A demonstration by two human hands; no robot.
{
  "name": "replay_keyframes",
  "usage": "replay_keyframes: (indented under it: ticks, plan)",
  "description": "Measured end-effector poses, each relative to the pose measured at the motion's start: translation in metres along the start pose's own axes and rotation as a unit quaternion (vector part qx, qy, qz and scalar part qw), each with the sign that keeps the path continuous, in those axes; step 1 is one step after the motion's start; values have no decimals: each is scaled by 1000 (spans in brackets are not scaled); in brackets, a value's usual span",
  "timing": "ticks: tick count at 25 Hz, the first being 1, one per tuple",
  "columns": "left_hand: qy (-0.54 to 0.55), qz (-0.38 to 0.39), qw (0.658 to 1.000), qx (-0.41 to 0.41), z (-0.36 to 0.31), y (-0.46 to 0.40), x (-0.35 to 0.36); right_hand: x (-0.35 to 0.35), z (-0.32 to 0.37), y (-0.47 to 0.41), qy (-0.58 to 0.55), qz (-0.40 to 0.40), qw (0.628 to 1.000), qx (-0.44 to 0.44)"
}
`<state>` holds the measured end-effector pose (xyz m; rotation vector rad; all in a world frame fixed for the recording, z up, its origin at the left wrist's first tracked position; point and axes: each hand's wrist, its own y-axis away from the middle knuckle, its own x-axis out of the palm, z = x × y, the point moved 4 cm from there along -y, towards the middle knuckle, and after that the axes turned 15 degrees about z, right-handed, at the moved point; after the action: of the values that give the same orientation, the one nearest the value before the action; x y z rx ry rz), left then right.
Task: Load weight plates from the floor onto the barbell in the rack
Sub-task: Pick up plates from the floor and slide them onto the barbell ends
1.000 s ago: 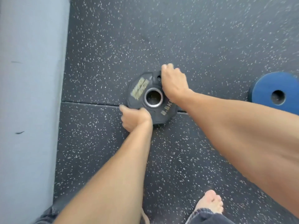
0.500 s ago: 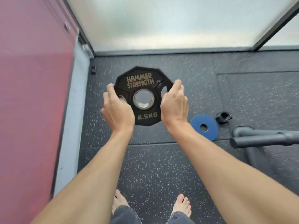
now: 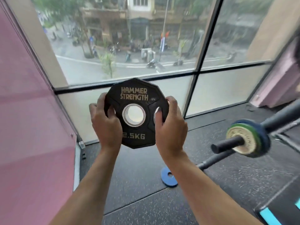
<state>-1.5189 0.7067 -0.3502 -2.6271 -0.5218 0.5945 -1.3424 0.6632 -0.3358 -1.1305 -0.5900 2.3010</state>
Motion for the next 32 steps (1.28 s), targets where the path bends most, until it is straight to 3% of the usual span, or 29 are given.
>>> replay_keyframes:
  ticks: [4, 10, 19, 24, 32]
  plan:
    - [87, 1, 995, 48, -109, 19, -42, -127, 65, 8, 21, -81, 996, -32]
    - [162, 32, 980, 110, -259, 71, -86, -304, 131, 38, 97, -166, 981, -10]
    - [337, 112, 915, 193, -429, 242, -158, -532, 201, 193, 183, -288, 940, -25]
    - [372, 161, 883, 236, -508, 297, -178, -627, 221, 242, 232, -330, 915, -22]
    - [374, 265, 845, 277, -599, 352, -122, -713, 176, 265, 257, -379, 887, 55]
